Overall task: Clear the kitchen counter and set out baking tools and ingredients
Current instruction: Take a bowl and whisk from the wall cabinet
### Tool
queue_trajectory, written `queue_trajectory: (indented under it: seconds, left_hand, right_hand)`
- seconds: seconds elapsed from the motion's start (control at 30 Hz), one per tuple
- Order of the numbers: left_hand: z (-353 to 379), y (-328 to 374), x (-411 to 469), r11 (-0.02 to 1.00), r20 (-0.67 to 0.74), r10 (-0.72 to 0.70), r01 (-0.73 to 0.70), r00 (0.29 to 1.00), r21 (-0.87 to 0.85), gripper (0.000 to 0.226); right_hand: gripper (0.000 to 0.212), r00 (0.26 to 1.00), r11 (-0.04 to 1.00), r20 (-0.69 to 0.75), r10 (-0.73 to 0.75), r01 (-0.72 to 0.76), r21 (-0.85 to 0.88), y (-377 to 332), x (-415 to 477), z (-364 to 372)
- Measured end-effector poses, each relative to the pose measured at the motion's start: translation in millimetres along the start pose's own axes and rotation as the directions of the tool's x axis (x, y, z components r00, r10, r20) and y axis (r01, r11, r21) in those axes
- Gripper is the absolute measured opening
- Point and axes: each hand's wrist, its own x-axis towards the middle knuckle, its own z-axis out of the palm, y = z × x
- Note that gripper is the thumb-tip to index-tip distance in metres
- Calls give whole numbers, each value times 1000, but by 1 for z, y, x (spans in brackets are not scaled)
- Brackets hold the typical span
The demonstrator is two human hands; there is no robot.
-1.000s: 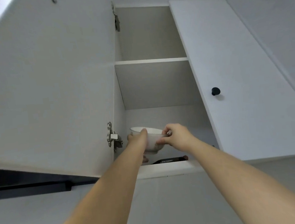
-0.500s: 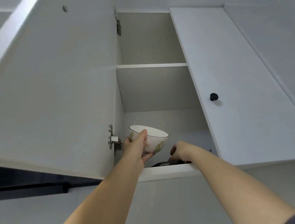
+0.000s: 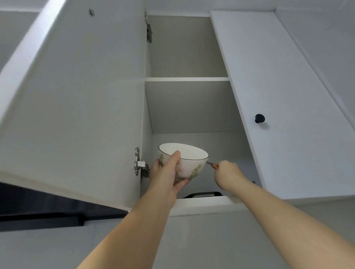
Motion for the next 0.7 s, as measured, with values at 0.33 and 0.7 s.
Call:
queue_trajectory:
  seconds: [0.33,0.7]
  left_hand:
    - [4,30,-83,997,90,-51,57,995,-57,35]
    - [-34,78,-236,961,112,-275,276,955,8,37]
  right_hand:
    - [27,969,950,-247,-29,103,294,3,-83,-46]
    - [23,966,903,-231,115,-5,429,-34,-231,-95]
